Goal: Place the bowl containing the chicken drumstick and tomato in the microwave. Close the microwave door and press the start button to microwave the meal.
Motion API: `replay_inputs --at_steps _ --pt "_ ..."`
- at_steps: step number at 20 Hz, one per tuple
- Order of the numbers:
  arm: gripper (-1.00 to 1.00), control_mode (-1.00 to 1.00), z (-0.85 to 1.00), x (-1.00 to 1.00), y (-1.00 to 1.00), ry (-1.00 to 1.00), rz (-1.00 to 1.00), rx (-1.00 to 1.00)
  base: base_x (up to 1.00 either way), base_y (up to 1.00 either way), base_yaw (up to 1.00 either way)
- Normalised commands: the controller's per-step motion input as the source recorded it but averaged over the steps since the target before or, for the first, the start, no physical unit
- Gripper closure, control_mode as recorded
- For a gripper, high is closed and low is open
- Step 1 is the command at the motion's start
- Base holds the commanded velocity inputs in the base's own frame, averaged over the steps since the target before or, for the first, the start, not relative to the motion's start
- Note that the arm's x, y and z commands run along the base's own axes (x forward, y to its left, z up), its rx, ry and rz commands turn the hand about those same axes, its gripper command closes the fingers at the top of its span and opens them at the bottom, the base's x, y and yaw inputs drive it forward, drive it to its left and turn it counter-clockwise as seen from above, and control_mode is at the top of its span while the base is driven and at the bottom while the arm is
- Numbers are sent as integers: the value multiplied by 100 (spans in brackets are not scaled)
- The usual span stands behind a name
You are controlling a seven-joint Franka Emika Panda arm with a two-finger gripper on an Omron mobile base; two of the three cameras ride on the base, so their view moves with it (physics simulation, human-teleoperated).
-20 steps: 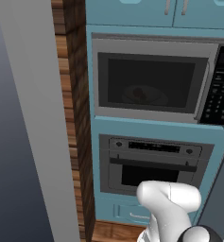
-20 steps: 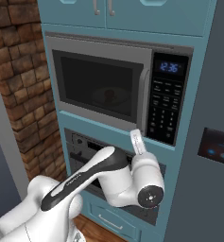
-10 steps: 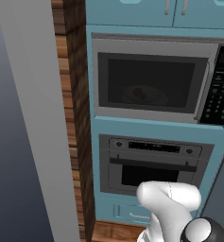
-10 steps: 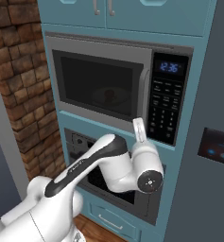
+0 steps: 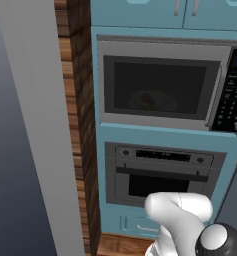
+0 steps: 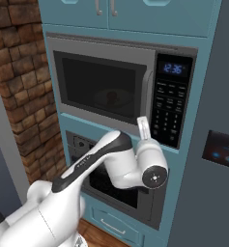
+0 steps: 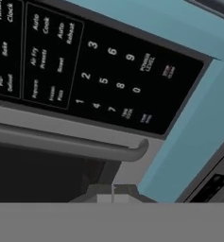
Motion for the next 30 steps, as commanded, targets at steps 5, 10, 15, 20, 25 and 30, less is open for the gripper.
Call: replay_inputs --at_steps 5,10,15,20,25,30 --pt "100 -100 -21 36 0 3 0 0 0 0 0" --pt "100 -100 -20 33 0 4 0 2 0 0 0" --pt "100 -100 -15 24 0 0 0 3 0 0 0" --pt "100 -100 -19 13 0 0 -1 3 0 0 0" --pt "100 -100 -6 16 0 0 -3 3 0 0 0" --pt "100 -100 0 15 -7 0 -5 3 0 0 0"
